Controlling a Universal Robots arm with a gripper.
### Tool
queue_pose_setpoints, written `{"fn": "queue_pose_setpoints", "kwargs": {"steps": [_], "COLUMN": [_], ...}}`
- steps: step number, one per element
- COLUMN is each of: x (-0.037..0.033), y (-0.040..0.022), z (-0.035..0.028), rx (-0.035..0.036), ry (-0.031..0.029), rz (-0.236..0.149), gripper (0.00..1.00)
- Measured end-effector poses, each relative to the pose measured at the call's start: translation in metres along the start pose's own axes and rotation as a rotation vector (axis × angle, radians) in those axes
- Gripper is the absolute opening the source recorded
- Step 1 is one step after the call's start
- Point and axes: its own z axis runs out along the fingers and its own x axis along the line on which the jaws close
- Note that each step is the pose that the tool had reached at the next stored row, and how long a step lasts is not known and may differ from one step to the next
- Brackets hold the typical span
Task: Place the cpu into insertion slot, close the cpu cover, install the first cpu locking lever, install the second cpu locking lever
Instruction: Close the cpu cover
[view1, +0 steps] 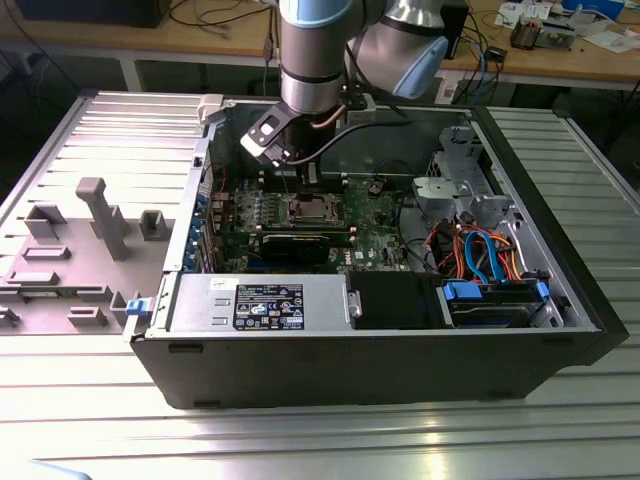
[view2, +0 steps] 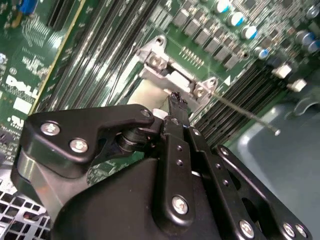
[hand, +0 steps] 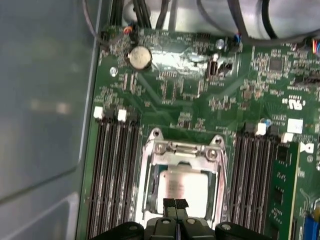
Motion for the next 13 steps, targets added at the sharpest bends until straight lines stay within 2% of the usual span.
{"fn": "queue_pose_setpoints", "kwargs": {"steps": [4, 13], "x": [0.0007, 0.0007], "y": [-0.0069, -0.0097], "z": [0.0024, 0.0122], "rx": [0.0003, 0.0048], "ry": [-0.0002, -0.0002], "rz": [-0.001, -0.002], "gripper": [0.11, 0.11]}}
